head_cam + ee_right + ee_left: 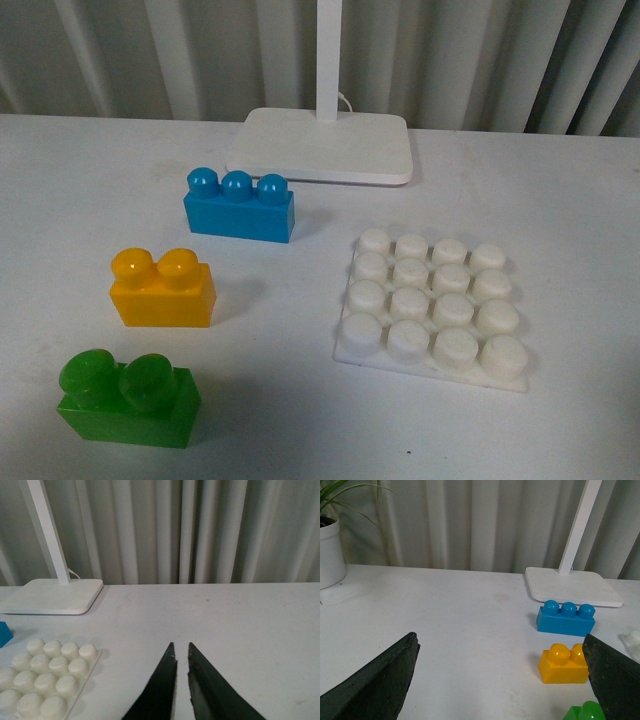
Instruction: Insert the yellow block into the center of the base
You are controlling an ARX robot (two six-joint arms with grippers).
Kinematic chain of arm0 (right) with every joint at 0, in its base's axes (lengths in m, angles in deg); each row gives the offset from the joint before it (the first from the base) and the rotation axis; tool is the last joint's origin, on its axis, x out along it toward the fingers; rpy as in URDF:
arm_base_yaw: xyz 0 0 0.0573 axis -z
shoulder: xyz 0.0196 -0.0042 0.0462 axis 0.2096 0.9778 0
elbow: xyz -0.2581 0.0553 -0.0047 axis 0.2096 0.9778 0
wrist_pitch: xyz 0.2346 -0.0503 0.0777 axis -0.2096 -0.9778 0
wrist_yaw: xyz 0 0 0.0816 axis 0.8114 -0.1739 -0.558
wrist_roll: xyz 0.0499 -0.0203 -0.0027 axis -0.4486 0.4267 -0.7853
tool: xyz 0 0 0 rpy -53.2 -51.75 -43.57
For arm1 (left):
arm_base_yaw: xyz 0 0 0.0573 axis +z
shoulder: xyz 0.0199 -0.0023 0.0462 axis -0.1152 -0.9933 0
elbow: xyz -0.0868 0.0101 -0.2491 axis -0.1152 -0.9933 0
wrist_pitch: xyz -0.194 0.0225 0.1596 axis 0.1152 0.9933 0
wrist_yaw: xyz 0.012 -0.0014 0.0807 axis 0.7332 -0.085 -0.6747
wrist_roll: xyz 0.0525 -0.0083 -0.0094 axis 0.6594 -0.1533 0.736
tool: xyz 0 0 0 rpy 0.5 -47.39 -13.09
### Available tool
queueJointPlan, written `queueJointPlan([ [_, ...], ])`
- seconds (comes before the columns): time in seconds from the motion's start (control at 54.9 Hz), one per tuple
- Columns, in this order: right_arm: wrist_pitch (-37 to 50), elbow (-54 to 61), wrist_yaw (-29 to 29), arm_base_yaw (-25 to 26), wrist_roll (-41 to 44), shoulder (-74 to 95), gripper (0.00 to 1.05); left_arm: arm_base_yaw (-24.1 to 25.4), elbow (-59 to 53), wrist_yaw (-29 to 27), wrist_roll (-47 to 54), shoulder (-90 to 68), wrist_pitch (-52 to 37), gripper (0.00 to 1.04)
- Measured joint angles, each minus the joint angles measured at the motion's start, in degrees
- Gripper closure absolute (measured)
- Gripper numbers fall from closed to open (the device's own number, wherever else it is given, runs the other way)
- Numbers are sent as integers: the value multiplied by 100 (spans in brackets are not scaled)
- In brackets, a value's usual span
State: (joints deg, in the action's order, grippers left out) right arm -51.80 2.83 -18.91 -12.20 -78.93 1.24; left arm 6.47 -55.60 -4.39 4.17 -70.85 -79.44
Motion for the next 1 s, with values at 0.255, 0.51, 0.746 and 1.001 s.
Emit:
queueJointPlan([
  [0.255,0,0,0,0,0,0,47,-42,181,24,-535,-562,278,6],
  [0.51,0,0,2,0,-7,0,8,350,1687,1808,817,-3652,-1036,6],
  [0.746,0,0,0,0,-2,0,9,33,3871,2708,4179,-6507,629,6],
  [1.001,0,0,0,0,-2,0,9,-568,5377,2280,6664,-8181,2363,6],
])
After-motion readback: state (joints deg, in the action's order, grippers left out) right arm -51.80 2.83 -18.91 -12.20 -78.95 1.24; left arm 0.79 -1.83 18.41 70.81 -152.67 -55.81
